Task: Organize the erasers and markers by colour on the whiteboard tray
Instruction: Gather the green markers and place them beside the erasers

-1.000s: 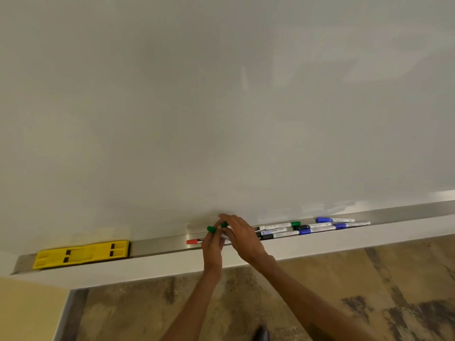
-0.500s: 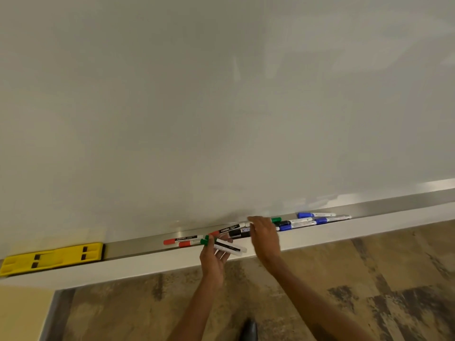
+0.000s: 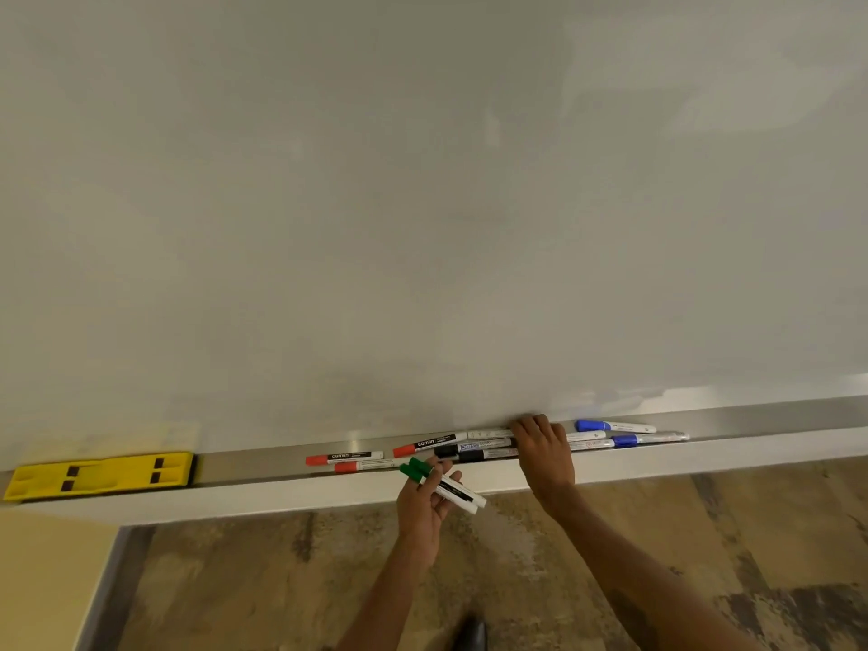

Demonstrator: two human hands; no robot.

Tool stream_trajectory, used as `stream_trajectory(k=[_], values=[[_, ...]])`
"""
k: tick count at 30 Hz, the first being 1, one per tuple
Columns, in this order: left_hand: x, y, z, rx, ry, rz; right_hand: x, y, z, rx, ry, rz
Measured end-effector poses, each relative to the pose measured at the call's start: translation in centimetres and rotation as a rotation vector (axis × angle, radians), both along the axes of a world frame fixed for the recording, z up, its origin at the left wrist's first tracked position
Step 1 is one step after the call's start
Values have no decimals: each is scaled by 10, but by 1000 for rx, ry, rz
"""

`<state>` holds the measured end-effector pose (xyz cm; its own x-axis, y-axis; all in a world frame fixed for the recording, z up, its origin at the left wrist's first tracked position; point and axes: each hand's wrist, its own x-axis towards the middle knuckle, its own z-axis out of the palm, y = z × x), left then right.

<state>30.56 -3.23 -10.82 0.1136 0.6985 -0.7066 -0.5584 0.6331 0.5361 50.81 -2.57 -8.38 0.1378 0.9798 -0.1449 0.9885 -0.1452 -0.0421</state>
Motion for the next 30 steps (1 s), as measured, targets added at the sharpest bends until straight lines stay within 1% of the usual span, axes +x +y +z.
stream_trajectory(k=[6, 18, 20, 24, 30], values=[[9, -2, 0, 22, 21, -37, 5, -6, -1, -45, -30, 33], [10, 0, 0, 37, 51, -74, 9, -6, 1, -49, -70, 91], [12, 1, -3, 34, 52, -83, 11, -6, 6, -15, -84, 111], [14, 1, -2, 35, 36, -86, 15, -7, 16, 137, -98, 193], [17, 10, 15, 64, 68, -25, 1, 0, 36, 253, 58, 421]])
